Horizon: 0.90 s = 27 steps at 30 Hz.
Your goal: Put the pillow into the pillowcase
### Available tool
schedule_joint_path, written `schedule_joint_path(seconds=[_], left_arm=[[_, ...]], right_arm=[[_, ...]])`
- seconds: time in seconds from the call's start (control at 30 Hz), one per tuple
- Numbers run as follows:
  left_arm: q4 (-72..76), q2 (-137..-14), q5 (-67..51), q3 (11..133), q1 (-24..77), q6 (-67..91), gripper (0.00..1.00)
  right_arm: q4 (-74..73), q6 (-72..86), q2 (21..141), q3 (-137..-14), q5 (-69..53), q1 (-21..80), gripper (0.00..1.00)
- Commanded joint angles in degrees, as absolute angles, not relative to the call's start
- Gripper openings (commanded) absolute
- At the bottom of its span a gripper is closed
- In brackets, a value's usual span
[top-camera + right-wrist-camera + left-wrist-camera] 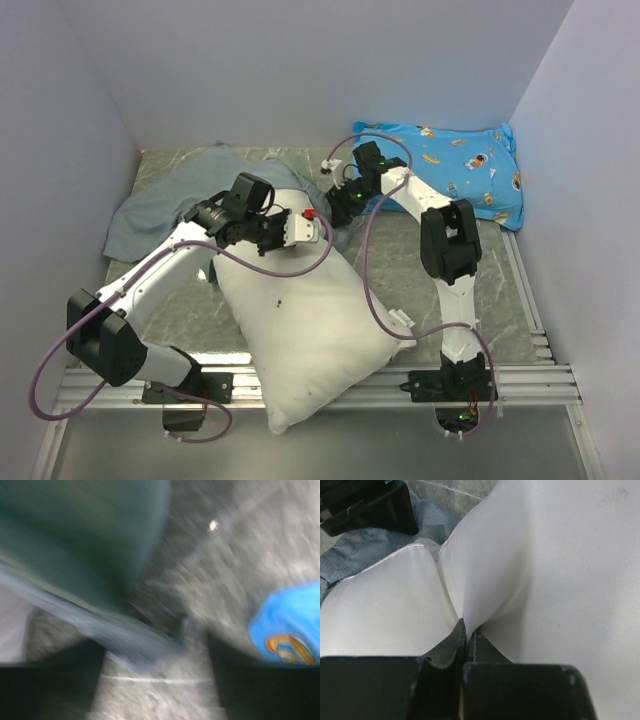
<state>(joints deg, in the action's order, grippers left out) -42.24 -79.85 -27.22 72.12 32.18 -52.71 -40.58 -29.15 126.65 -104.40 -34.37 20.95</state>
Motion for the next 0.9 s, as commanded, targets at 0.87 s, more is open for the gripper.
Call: schedule_joint_path(seconds=[0.87], left_arm=[[-35.4, -101.2, 3.9, 88.9, 29.3, -3.3, 0.00]], right_arm=[[-68.6, -45.0, 111.0, -103.5, -39.9, 13.4, 0.14]])
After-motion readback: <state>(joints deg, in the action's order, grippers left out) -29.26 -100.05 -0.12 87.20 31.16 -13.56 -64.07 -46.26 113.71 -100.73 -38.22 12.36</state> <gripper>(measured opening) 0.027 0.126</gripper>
